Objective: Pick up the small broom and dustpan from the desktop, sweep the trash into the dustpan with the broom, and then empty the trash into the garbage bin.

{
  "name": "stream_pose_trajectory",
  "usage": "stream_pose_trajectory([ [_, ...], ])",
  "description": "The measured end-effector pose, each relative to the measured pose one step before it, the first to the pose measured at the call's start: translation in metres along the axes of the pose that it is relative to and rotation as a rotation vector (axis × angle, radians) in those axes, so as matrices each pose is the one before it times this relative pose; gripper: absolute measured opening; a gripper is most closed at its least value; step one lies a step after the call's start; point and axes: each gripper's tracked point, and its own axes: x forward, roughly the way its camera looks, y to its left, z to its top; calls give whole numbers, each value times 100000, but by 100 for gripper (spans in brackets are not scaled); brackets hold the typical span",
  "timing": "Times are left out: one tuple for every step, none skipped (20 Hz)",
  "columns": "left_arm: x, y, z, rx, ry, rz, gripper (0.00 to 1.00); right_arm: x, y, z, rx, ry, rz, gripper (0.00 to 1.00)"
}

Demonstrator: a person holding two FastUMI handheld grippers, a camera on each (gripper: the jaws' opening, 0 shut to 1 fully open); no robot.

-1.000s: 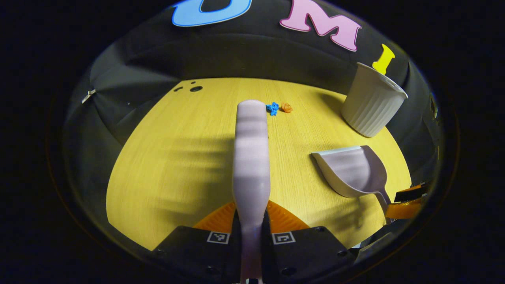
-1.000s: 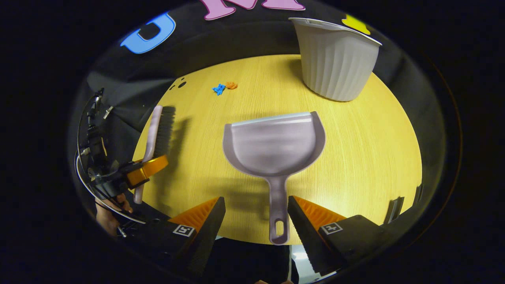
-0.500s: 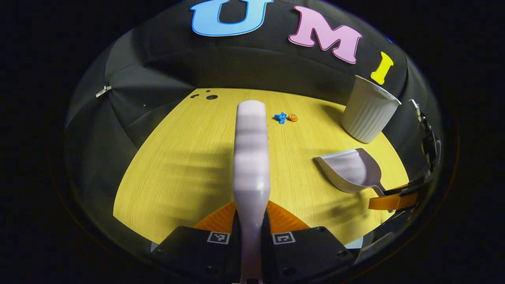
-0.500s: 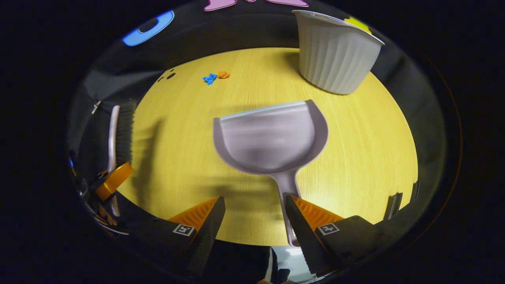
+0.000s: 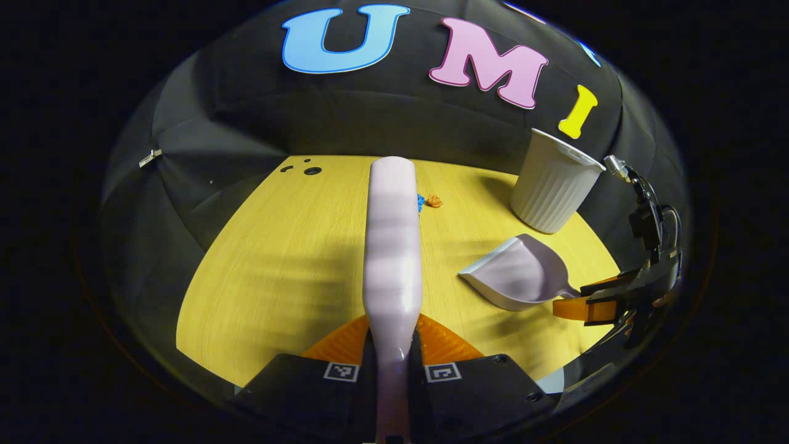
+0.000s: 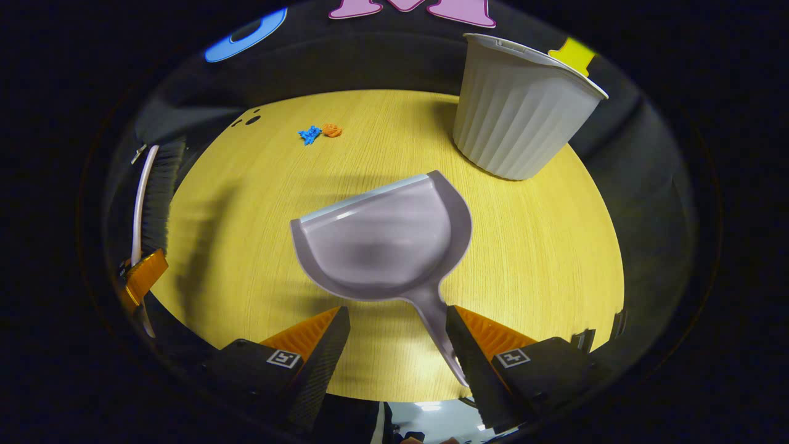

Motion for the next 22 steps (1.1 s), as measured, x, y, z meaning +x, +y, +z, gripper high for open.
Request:
stream_pose_trajectory([
  [78, 46, 90, 571, -131, 219, 25, -75, -325, 327, 551, -851, -504, 98],
  [90, 86, 12, 643, -23, 412, 24, 4, -229, 213, 90, -908, -409, 98],
  [111, 124, -49, 45, 331, 74, 28, 198, -195, -16, -679, 30, -229, 98],
  [40, 45, -133, -623, 508, 57, 24, 181, -235, -9, -1110, 293, -415, 98],
  [37, 163, 60, -558, 238, 168, 25, 261, -200, 128, -586, -510, -335, 98],
  [123, 255, 3, -378, -19, 570, 24, 213, 31, 291, 74, -1137, 370, 98],
  [148, 354, 147, -468, -212, 681, 24, 192, 281, 266, -35, -700, 1039, 98],
  [128, 442, -10, -802, 166, 575, 24, 140, 155, 230, -530, -757, 719, 98],
  [33, 256, 245, -1095, 156, 381, 25, 240, 219, 189, -791, -791, 644, 98],
  [188, 138, 52, -1822, 850, 39, 24, 274, 333, -119, -1560, 407, 904, 98],
  [100, 328, -27, -1348, 721, 83, 25, 206, 284, -186, -814, 663, 634, 98],
  [64, 225, 101, -1180, 612, 186, 25, 269, 256, -267, -324, 818, 431, 98],
  [104, 227, 85, -1146, 655, 237, 22, 146, 161, -52, 131, 327, 661, 98],
  [129, 234, 267, -898, 341, 188, 25, 212, 234, 39, 1715, -192, 952, 99],
  [12, 185, 234, -541, 117, 489, 25, 69, -14, 95, 1935, 379, 305, 100],
  [46, 155, 307, 135, 179, 471, 24, -194, -138, -32, 2307, 776, 387, 99],
  [-100, 35, 201, 592, -84, 583, 28, -603, -26, -286, 2346, 1972, 1241, 99],
  [-36, -57, 393, 1056, -156, 602, 25, -803, -51, 9, 2367, 79, 1536, 98],
  [65, -56, 288, 939, -368, 597, 24, -959, -512, 237, 682, -1173, 406, 99],
  [-58, -150, 278, 276, -674, 189, 25, -865, -527, 399, -1169, -1752, 148, 99],
  [40, -321, 265, -360, -447, -527, 25, -576, -702, 690, -2583, -2406, -611, 99],
  [26, -527, 258, -640, -144, -737, 25, -76, -759, 468, -4138, -1640, -1082, 99],
])
